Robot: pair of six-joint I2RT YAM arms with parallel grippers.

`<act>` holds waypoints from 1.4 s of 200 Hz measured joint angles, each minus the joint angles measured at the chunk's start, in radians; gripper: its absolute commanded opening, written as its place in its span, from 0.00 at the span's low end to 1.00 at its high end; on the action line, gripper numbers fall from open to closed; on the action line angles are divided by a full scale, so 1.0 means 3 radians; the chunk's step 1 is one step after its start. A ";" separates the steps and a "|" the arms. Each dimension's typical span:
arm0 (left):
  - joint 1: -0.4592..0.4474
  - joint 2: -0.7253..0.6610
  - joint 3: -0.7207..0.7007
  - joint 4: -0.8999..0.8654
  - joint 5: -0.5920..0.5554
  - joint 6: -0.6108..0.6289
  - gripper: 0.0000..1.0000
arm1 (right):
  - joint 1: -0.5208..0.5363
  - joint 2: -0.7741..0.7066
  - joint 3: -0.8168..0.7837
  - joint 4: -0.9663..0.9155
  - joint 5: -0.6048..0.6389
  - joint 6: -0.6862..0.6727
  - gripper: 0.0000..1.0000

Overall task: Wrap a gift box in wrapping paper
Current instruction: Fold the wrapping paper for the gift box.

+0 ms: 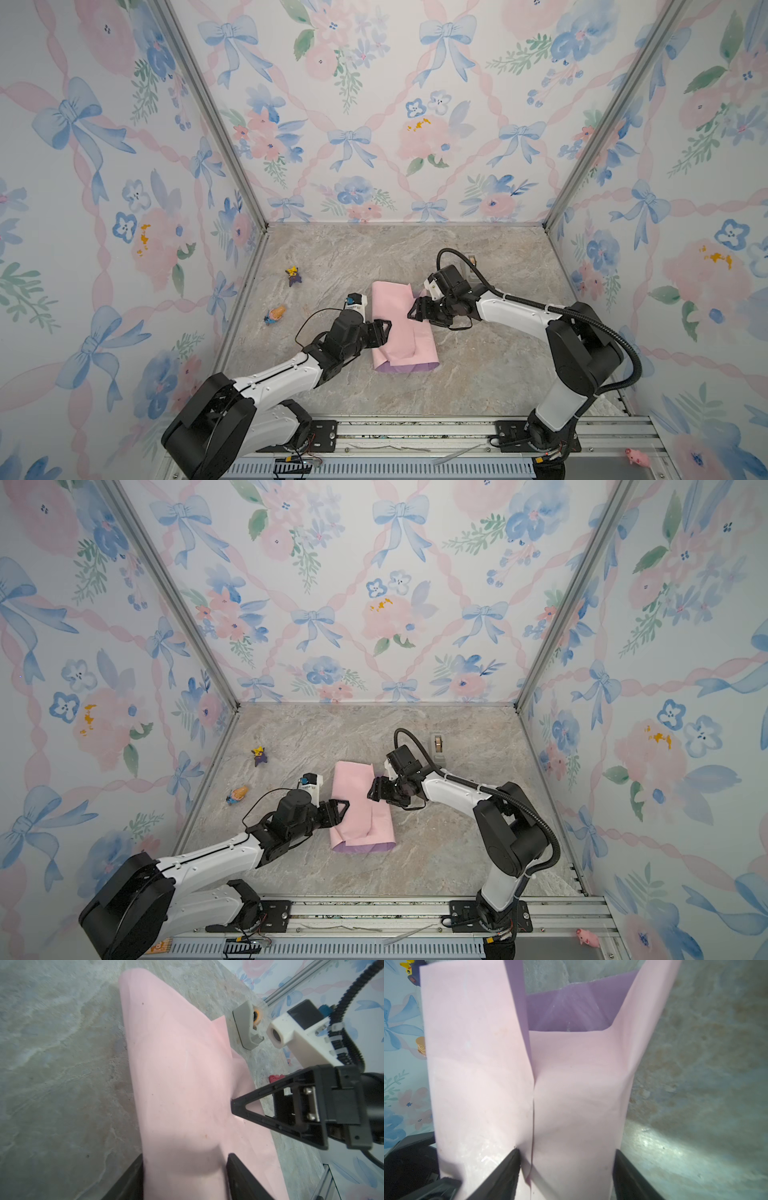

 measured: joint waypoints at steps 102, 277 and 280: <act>-0.0028 0.0800 0.0561 0.0140 0.0441 0.0000 0.53 | -0.0299 -0.0216 -0.0225 -0.0003 -0.0064 -0.0046 0.80; -0.0083 0.0732 0.0668 0.0228 0.0469 -0.0150 0.70 | -0.0315 -0.0340 -0.0245 -0.0281 0.0095 -0.0097 0.64; -0.0083 0.0710 0.0668 0.0224 0.0468 -0.0149 0.70 | -0.0313 -0.0332 -0.0234 -0.0281 0.0092 -0.0113 0.64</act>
